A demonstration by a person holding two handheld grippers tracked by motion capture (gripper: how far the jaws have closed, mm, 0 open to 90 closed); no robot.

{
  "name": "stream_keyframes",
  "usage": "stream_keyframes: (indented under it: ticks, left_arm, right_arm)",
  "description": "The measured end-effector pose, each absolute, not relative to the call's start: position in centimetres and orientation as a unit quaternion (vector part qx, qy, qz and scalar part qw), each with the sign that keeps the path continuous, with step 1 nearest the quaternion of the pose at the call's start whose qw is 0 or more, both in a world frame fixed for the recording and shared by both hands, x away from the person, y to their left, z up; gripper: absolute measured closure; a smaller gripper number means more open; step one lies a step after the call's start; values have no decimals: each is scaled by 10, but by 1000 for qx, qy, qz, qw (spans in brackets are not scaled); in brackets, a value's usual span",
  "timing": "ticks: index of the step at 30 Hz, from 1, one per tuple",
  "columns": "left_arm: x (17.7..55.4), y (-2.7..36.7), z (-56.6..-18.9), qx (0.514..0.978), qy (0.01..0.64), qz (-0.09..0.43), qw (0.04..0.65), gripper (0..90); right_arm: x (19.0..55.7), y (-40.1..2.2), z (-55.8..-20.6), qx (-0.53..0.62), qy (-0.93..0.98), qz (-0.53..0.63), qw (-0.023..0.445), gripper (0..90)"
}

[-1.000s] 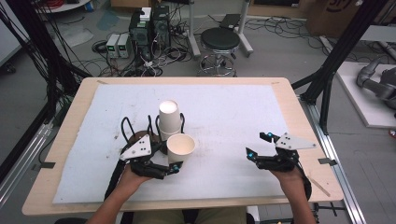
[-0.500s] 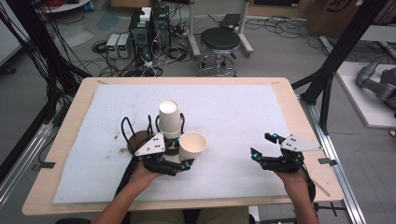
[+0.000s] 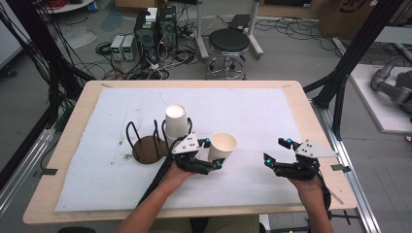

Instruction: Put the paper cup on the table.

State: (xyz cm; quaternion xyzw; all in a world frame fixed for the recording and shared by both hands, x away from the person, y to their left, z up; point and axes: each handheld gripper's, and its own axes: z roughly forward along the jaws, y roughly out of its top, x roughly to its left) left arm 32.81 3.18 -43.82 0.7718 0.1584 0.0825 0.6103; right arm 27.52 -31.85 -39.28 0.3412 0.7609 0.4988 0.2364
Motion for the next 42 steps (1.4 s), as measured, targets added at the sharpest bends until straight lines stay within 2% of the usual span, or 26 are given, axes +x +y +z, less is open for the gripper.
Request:
stream_keyframes:
  ticks: [12,16,23,28,35,42]
  left_arm:
    - [336,17,-452,800,176,79,567,305]
    - [334,12,-451,825,182,93,527,305]
    - [329,20,-448,843,181,96,498,303]
    - [328,25,-451,839,192,92,500,295]
    - [322,32,-449,826,196,85,522,200]
    - [313,52,-443,809,200,82,546,176]
  right_arm:
    - [275,-318,-392,341,761,500,234,209]
    - [275,-318,-392,341,761,500,233,209]
    - [274,-319,-392,342,760,501,232,209]
    - [274,-317,-392,341,762,500,232,209]
    - [275,-316,-393,339,764,498,229,209]
    - [275,-317,-393,341,763,499,228,209]
